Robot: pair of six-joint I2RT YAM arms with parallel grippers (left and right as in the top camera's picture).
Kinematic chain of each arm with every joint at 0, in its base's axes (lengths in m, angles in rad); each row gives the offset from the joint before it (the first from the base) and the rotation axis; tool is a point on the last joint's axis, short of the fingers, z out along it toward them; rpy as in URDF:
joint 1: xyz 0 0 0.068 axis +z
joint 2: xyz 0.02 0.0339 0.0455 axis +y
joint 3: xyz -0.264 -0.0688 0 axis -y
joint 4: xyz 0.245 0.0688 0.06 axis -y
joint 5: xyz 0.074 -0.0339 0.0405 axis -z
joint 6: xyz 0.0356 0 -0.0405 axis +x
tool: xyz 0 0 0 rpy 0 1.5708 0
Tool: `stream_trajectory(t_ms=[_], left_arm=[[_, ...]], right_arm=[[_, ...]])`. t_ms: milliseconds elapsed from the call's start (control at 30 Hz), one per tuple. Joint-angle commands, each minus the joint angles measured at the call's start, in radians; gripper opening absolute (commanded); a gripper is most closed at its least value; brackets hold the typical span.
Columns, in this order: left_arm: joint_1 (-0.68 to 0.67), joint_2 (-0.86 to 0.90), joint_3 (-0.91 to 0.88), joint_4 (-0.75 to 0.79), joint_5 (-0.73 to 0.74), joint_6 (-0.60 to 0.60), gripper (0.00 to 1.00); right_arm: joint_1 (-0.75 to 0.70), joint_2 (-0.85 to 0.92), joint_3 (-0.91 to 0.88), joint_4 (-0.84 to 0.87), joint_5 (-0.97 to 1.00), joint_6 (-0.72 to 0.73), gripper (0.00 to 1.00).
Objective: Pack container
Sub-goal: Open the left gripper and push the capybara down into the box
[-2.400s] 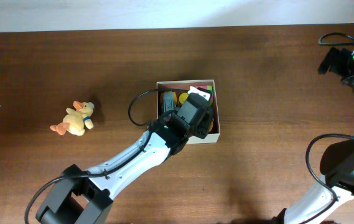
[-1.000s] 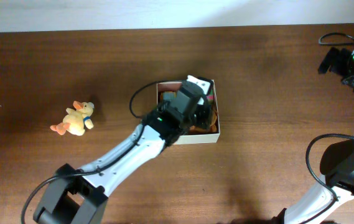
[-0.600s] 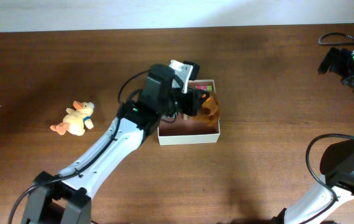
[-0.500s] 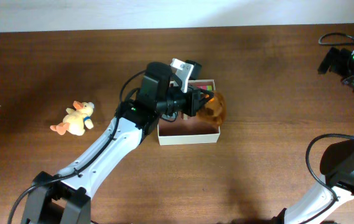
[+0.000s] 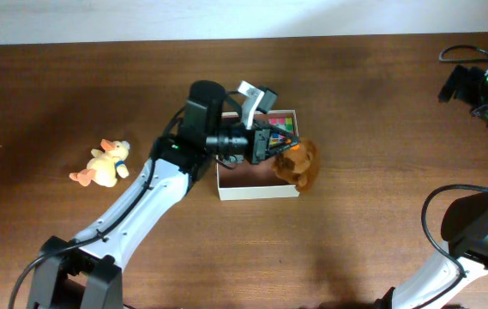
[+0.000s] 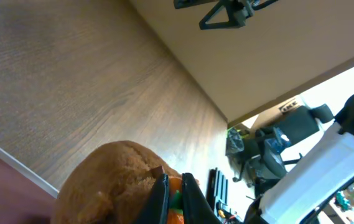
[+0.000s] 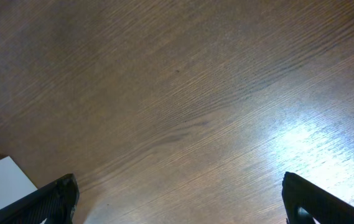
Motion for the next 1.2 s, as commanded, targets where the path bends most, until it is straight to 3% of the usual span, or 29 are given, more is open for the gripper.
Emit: stream_trajectory(t_ms=[0,933,1000,1100,1167], left_arm=[[0.016,-0.028,0.019,0.003,0.067,-0.005,0.02],[0.054,-0.019,0.015,-0.02,-0.001,-0.005,0.03],[0.054,-0.018,0.015,-0.02,-0.002,-0.005,0.25],[0.054,-0.017,0.015,-0.019,-0.002,-0.005,0.95],[0.054,-0.017,0.015,-0.019,-0.002,-0.005,0.99]], right_arm=[[0.005,-0.005,0.008,0.0,-0.006,-0.006,0.99],[0.005,-0.005,0.008,0.0,-0.006,-0.006,0.99],[0.005,-0.005,0.008,0.0,-0.006,-0.006,0.99],[0.005,-0.005,0.008,0.0,-0.006,-0.006,0.99],[0.005,-0.005,0.008,0.0,-0.006,-0.006,0.99]])
